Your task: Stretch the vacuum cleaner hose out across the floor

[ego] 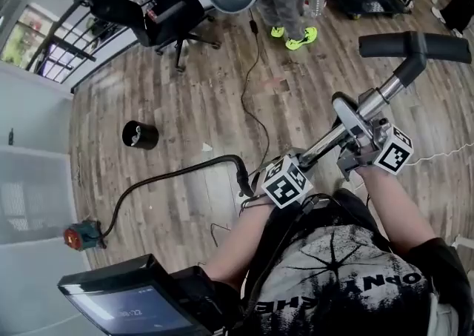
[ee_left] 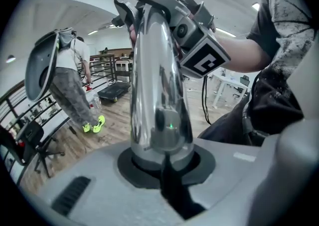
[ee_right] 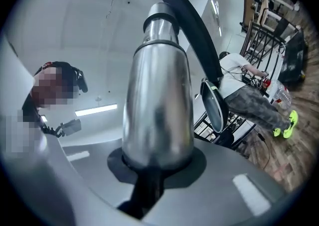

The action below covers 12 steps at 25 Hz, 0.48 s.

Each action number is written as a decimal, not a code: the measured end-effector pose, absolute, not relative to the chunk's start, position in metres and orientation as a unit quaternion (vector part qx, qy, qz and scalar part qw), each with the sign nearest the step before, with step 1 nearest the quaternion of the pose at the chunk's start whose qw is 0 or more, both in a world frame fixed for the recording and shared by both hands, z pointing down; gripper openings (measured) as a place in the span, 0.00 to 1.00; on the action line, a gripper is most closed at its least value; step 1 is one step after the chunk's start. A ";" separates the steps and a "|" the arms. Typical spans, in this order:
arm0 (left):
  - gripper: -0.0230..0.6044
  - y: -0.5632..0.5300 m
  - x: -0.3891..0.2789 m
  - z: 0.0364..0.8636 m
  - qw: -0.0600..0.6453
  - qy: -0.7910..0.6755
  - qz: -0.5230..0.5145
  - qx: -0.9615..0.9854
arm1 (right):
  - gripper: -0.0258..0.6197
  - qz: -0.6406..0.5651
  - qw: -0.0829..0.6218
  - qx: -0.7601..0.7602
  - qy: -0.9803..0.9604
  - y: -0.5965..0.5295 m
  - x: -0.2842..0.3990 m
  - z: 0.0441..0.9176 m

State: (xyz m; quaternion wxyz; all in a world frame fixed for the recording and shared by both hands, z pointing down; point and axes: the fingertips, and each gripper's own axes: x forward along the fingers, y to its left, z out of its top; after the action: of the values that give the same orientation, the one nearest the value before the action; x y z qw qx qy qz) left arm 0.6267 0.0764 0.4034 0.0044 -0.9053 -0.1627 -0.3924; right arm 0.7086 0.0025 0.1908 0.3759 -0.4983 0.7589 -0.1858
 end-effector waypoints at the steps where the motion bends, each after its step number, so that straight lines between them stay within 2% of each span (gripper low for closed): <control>1: 0.12 0.072 0.633 0.402 -0.001 -0.143 -0.394 -0.908 | 0.14 -0.191 0.372 -0.487 0.767 -0.003 0.712 0.189; 12: 0.11 0.077 0.705 0.384 -0.053 0.068 -0.401 -0.912 | 0.13 -0.241 0.317 -0.367 0.841 -0.006 0.753 0.166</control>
State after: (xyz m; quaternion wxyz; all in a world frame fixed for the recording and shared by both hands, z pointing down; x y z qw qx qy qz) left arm 0.7052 0.0770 0.3841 -0.0525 -0.9122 0.0684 -0.4006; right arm 0.7531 -0.0057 0.1656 0.3166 -0.3670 0.8407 -0.2412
